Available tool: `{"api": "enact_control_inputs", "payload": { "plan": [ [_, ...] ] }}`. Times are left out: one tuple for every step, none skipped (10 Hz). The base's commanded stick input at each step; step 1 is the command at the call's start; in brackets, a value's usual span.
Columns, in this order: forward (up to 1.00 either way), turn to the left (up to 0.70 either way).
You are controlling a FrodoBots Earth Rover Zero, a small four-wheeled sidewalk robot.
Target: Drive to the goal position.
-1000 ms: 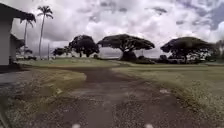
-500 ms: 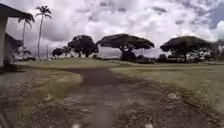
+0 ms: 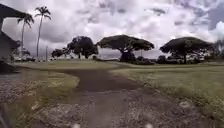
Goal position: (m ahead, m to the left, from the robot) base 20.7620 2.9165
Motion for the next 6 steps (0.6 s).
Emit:
{"api": "enact_control_inputs", "payload": {
  "plan": [
    [0.70,0.00],
    [0.70,0.00],
    [0.70,0.00],
    [0.70,0.00],
    [0.70,0.00],
    [0.70,0.00]
  ]
}}
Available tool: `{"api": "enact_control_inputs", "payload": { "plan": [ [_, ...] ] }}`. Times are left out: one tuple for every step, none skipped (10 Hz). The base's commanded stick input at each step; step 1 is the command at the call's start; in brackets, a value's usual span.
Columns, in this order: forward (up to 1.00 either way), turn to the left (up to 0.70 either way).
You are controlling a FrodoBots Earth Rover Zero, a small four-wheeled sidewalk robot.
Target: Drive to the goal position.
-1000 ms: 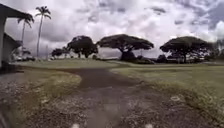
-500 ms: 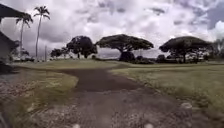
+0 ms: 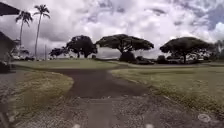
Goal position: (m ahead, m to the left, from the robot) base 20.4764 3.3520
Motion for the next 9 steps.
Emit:
{"api": "enact_control_inputs", "payload": {
  "plan": [
    [0.70,0.00],
    [0.70,0.00],
    [0.70,0.00],
    [0.70,0.00],
    [0.70,0.00],
    [0.70,0.00],
    [0.70,0.00],
    [0.70,0.00],
    [0.70,0.00]
  ]
}}
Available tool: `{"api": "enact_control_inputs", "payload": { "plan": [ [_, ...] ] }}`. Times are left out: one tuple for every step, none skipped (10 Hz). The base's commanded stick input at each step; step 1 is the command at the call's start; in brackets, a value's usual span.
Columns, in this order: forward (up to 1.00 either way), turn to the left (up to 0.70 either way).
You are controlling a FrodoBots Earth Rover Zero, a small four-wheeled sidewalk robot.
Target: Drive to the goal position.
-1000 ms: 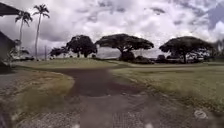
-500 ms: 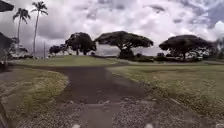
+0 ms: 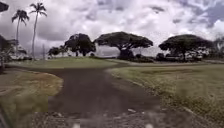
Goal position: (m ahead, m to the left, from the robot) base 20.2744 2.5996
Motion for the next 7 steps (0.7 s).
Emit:
{"api": "enact_control_inputs", "payload": {
  "plan": [
    [0.70,0.00],
    [0.70,0.04],
    [0.70,0.10],
    [0.70,0.29],
    [0.70,0.35],
    [0.70,0.35],
    [0.70,0.35]
  ]
}}
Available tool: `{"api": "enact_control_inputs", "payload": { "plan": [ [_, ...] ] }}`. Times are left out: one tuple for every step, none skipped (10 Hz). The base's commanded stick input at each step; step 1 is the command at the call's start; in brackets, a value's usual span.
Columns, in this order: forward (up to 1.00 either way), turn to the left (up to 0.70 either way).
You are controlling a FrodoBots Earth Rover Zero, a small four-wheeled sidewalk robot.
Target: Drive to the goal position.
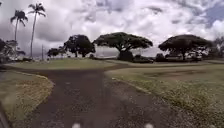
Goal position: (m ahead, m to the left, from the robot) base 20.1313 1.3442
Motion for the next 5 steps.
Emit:
{"api": "enact_control_inputs", "payload": {
  "plan": [
    [0.70,0.35],
    [0.70,0.35],
    [0.70,0.35],
    [0.70,0.02],
    [0.70,0.00]
  ]
}}
